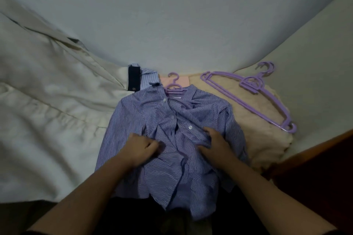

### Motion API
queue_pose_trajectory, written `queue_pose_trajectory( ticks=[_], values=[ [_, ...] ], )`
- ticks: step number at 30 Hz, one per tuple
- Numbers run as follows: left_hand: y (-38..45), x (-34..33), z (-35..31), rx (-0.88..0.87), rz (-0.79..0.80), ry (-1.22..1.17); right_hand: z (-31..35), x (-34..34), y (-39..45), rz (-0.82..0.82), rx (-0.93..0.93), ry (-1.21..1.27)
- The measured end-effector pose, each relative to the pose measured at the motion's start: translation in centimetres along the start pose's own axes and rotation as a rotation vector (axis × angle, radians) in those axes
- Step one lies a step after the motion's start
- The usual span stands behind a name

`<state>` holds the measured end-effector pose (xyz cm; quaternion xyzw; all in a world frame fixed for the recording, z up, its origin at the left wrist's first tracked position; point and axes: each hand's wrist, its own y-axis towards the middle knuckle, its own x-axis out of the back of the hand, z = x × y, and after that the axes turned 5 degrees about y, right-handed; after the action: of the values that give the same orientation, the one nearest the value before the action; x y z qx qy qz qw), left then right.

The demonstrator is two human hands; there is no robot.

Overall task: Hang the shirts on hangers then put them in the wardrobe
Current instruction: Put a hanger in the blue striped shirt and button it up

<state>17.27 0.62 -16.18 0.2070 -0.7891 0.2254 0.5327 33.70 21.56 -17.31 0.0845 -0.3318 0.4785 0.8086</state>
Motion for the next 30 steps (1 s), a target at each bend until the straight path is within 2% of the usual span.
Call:
queue_pose_trajectory(
  ticks=[5, 9, 14, 18, 23, 30],
  values=[
    [1.2, 0.7, -3.2, 0.02, -0.158, -0.204, 1.6, -0.1, 0.8, -0.208, 0.261, -0.004],
    [3.2, -0.3, -6.0, 0.017, -0.226, -0.179, 2.7, -0.7, 2.3, -0.218, 0.33, -0.025],
    [4.8, -1.8, -6.1, 0.29, -0.137, -0.087, 3.2, -1.5, 3.7, -0.102, 0.205, 0.009],
    [4.8, -2.5, -5.4, 0.407, -0.101, -0.189, 3.1, -1.8, 4.5, -0.045, 0.126, 0.035],
    [4.9, -3.2, -5.2, 0.438, -0.099, -0.22, 2.8, -2.0, 5.1, -0.001, 0.068, 0.043],
    [4.3, -3.5, -4.9, 0.367, -0.15, -0.253, 3.0, -2.0, 5.0, 0.054, 0.04, 0.075]
  ],
)
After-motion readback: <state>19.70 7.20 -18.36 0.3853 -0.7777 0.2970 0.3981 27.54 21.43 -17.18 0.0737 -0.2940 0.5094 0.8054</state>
